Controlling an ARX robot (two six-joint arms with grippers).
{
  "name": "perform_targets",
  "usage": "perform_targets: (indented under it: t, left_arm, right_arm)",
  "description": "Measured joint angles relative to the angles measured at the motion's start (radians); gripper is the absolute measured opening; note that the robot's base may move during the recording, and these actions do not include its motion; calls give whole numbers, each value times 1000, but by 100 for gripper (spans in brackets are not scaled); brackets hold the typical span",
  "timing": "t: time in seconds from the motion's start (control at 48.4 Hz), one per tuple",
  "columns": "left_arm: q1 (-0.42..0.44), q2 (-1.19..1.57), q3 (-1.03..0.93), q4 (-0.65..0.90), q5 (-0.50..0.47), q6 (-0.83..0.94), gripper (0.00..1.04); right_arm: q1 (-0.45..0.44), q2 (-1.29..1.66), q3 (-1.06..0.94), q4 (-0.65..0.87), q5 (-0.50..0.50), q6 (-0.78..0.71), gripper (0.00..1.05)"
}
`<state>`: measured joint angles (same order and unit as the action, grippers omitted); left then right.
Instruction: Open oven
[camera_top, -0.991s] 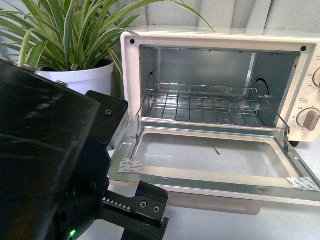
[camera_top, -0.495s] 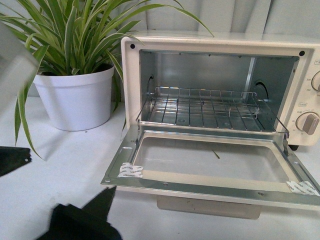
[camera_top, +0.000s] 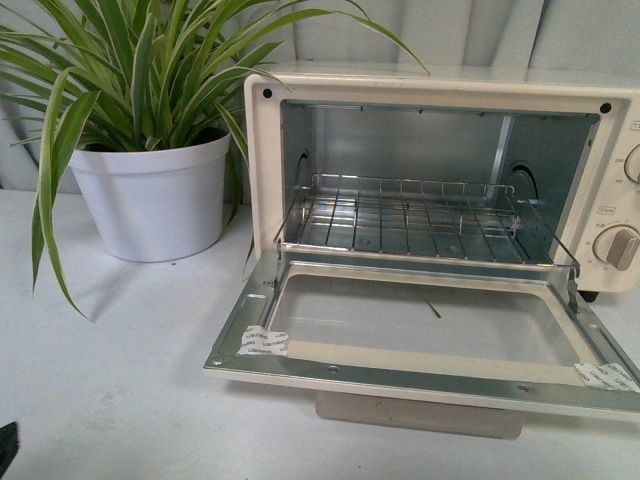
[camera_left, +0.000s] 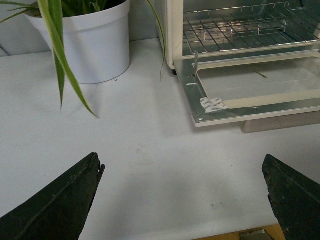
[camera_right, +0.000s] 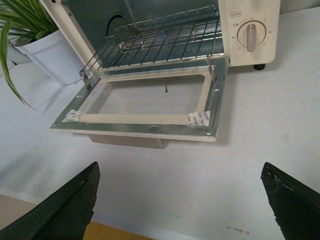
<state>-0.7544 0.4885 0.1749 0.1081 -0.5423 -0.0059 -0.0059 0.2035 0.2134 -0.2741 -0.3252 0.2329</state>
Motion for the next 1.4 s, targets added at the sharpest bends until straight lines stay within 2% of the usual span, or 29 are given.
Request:
perform_targets:
  t: [0.124, 0.268, 0.33, 0.372, 0.433, 0.599, 0.764, 0.826, 1.011, 1.053, 1.115, 1.404]
  left_arm:
    - [66, -109, -43, -71, -1, -39, 98]
    - [80, -127, -48, -76, 0, -55, 98]
    - [79, -155, -88, 27, -72, -35, 90]
    - [101, -190, -115, 72, -66, -24, 83]
    - [179, -270, -129, 54, -9, -16, 68]
    - [383, -406, -163, -33, 191, -5, 31]
    - [491, -447, -163, -70, 289, -3, 4]
    - [520, -455, -163, -78, 318, -2, 4]
    - [605, -473, -163, -97, 410, -2, 4]
    - [674, -482, -163, -106, 504, 0, 4]
    - [737, -484, -163, -108, 524, 1, 4]
    - [750, -484, -163, -108, 539, 1, 4]
  right_arm:
    - [-6, -34, -46, 61, -2, 20, 95]
    - [-5, -43, -54, 69, 0, 27, 95]
    - [-3, -48, -58, 80, 22, 19, 95]
    - [4, -89, -101, 178, 153, -43, 87]
    - [5, -135, -140, 254, 311, -140, 73]
    - [4, -154, -163, 264, 325, -212, 37]
    - [4, -190, -196, 271, 324, -223, 8]
    - [4, -198, -206, 270, 324, -227, 1]
    - [4, -200, -206, 270, 324, -229, 1]
    - [4, -200, -206, 270, 325, -229, 1]
    - [4, -200, -206, 270, 324, -229, 1]
    - [4, -200, -206, 270, 325, -229, 1]
